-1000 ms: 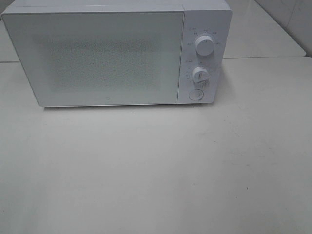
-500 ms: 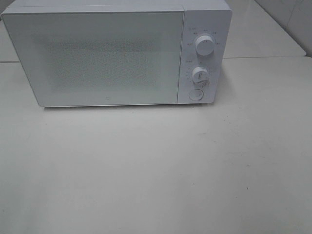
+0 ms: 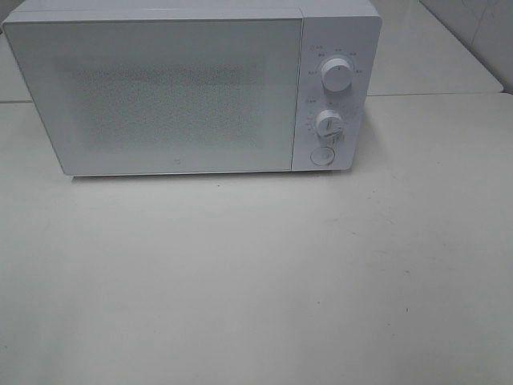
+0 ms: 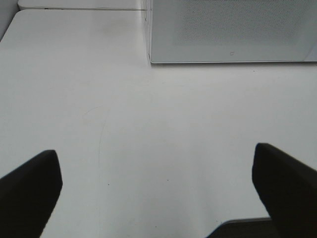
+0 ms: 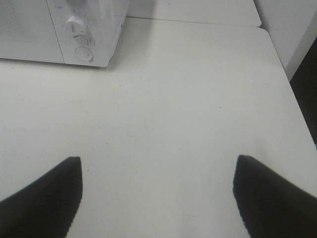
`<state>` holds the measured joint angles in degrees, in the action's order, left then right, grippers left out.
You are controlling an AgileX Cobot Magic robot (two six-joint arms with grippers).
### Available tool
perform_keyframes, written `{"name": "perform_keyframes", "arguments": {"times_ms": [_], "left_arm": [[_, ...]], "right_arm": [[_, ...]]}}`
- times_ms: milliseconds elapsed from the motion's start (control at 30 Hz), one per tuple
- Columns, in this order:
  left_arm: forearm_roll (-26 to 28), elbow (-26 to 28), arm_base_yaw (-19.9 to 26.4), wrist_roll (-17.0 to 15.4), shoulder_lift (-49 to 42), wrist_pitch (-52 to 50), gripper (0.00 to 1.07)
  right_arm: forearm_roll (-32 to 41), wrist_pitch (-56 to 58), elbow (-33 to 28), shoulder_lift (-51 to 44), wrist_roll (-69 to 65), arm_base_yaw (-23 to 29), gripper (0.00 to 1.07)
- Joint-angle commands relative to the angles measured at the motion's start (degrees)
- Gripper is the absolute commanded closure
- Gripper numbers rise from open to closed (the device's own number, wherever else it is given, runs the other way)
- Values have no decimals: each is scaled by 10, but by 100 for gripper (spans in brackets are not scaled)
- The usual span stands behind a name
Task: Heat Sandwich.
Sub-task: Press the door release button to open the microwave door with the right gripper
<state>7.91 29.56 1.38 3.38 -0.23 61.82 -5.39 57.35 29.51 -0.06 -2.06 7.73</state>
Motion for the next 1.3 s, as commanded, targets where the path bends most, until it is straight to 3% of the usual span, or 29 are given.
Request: {"name": "perform_keyframes", "arguments": {"times_ms": [33, 733, 1300], "left_arm": [[2, 0, 1, -3, -9, -3, 9], [2, 0, 1, -3, -9, -3, 9], [2, 0, 1, -3, -9, -3, 9]], "right_arm": [[0, -28, 15, 19, -3, -1, 31], [10, -292, 15, 211, -3, -1, 31], [15, -515, 15, 446, -36, -1, 31]]}}
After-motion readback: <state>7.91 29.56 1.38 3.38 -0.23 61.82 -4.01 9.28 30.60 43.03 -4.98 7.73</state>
